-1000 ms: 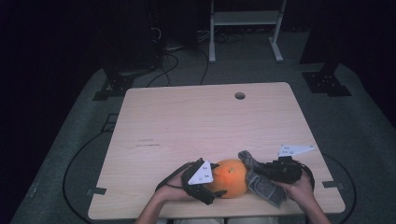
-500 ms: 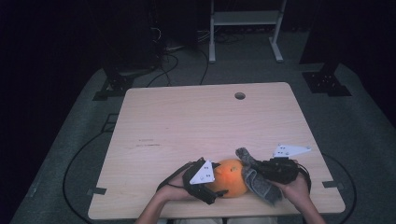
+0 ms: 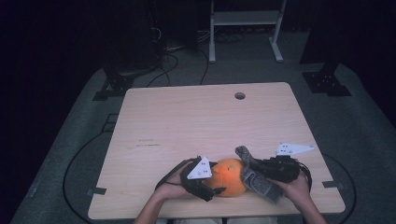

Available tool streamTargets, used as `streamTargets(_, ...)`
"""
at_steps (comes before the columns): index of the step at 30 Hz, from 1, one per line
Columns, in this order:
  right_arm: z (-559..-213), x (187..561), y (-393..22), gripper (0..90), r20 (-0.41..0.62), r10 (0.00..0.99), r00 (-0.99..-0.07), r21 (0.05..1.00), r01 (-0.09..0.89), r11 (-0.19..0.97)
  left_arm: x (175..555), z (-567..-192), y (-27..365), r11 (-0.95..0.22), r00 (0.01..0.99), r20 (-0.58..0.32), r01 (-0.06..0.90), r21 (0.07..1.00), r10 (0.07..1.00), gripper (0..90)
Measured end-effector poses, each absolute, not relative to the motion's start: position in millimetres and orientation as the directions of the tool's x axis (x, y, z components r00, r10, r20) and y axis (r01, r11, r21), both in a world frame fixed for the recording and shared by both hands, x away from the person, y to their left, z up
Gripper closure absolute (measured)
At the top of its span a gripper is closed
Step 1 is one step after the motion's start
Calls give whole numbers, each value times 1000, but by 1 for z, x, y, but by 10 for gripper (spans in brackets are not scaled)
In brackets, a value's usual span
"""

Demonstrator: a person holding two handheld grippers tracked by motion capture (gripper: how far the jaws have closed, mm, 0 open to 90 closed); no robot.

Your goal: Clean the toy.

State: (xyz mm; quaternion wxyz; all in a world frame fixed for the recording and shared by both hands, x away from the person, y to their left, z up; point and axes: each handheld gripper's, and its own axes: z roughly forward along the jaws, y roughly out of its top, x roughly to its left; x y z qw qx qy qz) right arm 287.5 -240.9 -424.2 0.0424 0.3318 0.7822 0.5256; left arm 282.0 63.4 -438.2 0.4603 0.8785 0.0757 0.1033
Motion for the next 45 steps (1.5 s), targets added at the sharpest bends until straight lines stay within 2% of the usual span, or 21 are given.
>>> streamTargets(4, -411, 280, -229, 775, 275, 509, -815, 881, 426, 206, 280, -438, 61, -578, 966, 137, 17, 816, 221, 176)
streamTargets(6, -409, 276, -221, 772, 253, 488, -836, 885, 404, 233, 279, -438, 62, -582, 966, 144, 8, 813, 214, 175)
streamTargets(16, -440, 290, -246, 777, 296, 596, -746, 809, 528, 259, 282, -439, 65, -594, 970, 123, 26, 804, 208, 164)
streamTargets(23, -449, 296, -251, 776, 323, 614, -721, 764, 581, 281, 284, -438, 70, -617, 972, 109, 44, 785, 209, 160)
streamTargets(31, -431, 287, -250, 773, 333, 567, -753, 819, 529, 222, 285, -438, 70, -618, 972, 110, 44, 785, 209, 155)
streamTargets(35, -407, 281, -245, 773, 336, 528, -780, 865, 478, 155, 281, -436, 62, -608, 969, 138, 17, 793, 206, 154)
streamTargets(39, -390, 269, -223, 769, 258, 499, -828, 892, 402, 205, 279, -436, 55, -595, 964, 150, 9, 804, 218, 154)
streamTargets(43, -397, 266, -206, 770, 176, 519, -836, 876, 374, 304, 278, -437, 53, -591, 963, 157, 3, 807, 218, 154)
streamTargets(45, -402, 267, -209, 771, 170, 523, -835, 872, 375, 315, 278, -437, 54, -583, 963, 157, 0, 813, 219, 154)
